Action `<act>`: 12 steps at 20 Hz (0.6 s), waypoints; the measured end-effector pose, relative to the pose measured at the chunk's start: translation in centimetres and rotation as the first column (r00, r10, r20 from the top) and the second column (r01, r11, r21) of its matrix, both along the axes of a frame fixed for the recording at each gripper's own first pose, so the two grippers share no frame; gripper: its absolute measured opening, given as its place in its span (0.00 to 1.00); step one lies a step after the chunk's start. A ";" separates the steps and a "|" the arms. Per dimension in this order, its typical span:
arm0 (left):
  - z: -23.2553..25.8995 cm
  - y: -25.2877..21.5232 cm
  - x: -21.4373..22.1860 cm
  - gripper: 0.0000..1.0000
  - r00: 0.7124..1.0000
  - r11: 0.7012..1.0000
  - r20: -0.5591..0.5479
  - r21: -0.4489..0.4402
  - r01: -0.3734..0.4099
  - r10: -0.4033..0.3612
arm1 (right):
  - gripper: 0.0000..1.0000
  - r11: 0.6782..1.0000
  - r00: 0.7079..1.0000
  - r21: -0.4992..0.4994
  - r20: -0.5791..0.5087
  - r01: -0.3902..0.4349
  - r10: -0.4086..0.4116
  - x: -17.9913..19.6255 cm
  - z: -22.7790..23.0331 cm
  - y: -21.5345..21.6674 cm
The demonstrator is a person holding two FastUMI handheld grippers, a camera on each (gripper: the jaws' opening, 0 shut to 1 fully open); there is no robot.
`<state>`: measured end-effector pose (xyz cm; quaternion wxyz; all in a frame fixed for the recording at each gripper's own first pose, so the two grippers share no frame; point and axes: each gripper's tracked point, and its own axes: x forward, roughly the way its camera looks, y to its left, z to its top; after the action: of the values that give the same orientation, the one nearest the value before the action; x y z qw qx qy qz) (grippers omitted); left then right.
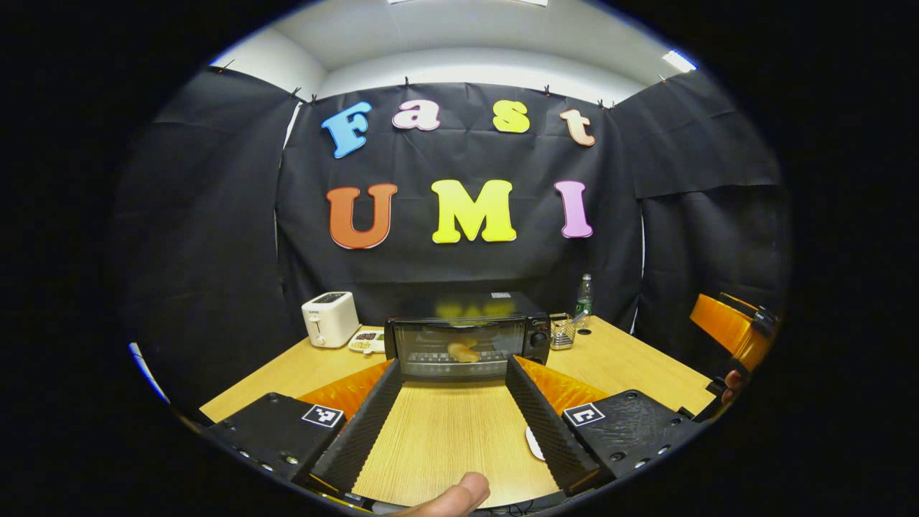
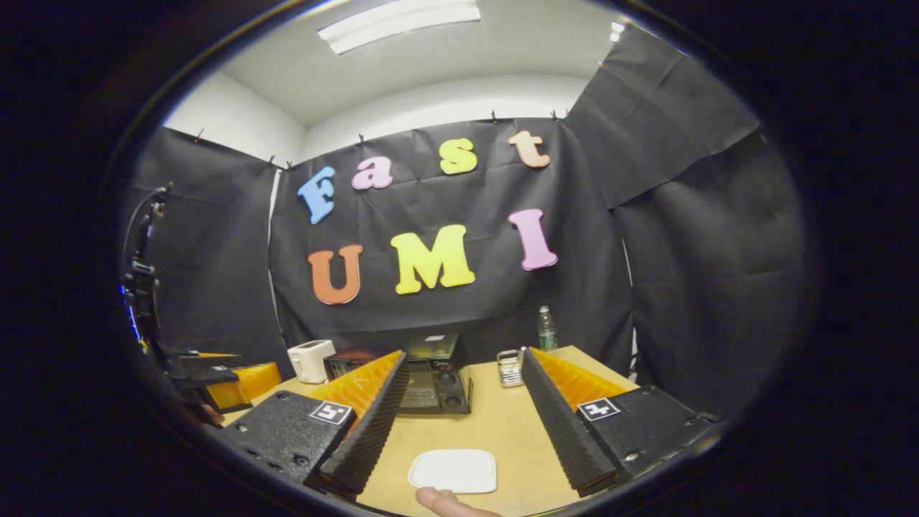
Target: Open the electric oven with the left hand, put the food in, and close the electric oven.
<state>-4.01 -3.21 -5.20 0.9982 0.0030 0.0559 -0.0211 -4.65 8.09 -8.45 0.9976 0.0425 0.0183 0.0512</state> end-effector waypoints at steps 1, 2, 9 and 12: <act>0.7 0.0 -1.0 0.95 1.000 1.000 0.017 -0.004 0.001 -0.001 | 0.94 1.000 1.000 0.000 0.011 0.004 -0.004 -0.4 0.8 -0.1; 1.2 0.0 -1.8 0.95 1.000 1.000 0.028 -0.010 0.000 0.001 | 0.94 1.000 1.000 0.001 0.018 0.008 -0.008 -0.9 1.4 -0.1; 3.3 0.3 -5.6 0.95 0.995 1.000 0.092 -0.011 0.029 -0.028 | 0.94 0.997 0.999 -0.074 0.032 0.028 -0.026 -2.6 3.4 -0.3; 3.4 0.5 -6.2 0.95 0.995 0.999 0.093 -0.030 0.032 -0.029 | 0.94 0.994 0.999 -0.108 0.044 0.021 -0.016 -3.2 3.8 0.4</act>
<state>-10.21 -2.68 -1.78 0.9992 -0.0108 0.0092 -0.0372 -7.83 8.50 -4.62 0.9991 -0.0127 -0.0009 0.0417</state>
